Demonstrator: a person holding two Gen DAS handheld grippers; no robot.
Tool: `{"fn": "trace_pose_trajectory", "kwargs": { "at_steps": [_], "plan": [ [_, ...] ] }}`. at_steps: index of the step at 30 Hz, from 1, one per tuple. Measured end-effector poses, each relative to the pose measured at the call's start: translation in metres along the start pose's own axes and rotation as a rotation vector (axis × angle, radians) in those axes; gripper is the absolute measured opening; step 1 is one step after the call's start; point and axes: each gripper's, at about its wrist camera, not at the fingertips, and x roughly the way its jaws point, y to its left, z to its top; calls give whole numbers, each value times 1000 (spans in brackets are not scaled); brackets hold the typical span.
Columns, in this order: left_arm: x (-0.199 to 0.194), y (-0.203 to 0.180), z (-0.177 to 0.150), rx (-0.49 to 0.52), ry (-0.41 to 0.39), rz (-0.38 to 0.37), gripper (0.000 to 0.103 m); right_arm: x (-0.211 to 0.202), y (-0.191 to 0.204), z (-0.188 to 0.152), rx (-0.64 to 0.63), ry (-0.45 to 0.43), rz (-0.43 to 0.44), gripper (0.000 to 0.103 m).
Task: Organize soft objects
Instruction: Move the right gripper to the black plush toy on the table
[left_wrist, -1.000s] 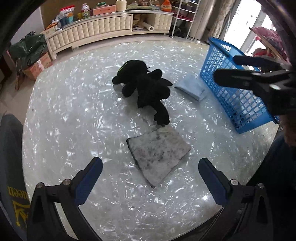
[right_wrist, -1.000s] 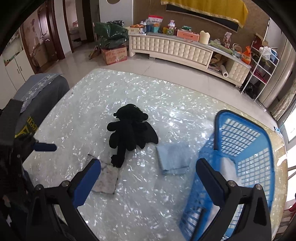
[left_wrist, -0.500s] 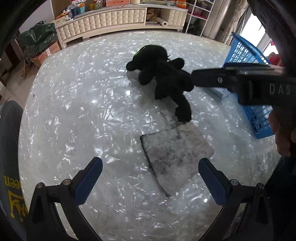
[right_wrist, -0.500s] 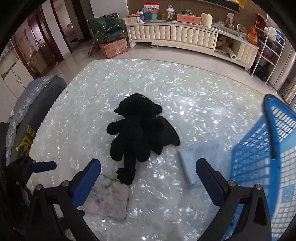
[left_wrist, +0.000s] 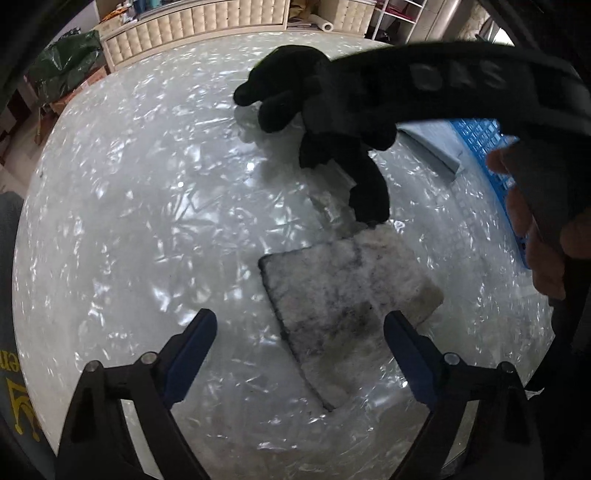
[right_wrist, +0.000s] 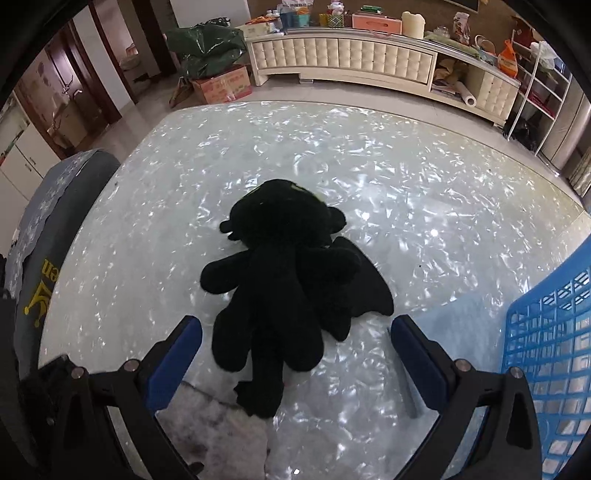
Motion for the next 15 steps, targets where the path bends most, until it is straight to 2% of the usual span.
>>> {"fn": "trace_pose_trajectory", "kwargs": {
  "at_steps": [3, 6, 8, 10, 11, 12, 15],
  "plan": [
    [1, -4, 2, 1, -8, 0, 86, 6, 0, 6, -11, 2, -8, 103],
    [0, -7, 3, 15, -14, -7, 68, 10, 3, 12, -25, 4, -26, 101],
    [-1, -9, 3, 30, -14, -11, 49, 15, 7, 15, -44, 14, -29, 91],
    [-2, -12, 3, 48, -19, -39, 39, 22, 9, 17, -57, 34, -32, 84],
    [-2, -12, 2, 52, -19, -60, 26, 24, 9, 17, -61, 42, -30, 82],
    [-1, -12, 2, 52, -15, -72, 21, 28, 10, 18, -64, 51, -33, 81],
    [2, -15, 4, 48, -9, -89, 18, 33, 10, 18, -68, 63, -26, 73]
  ]
}}
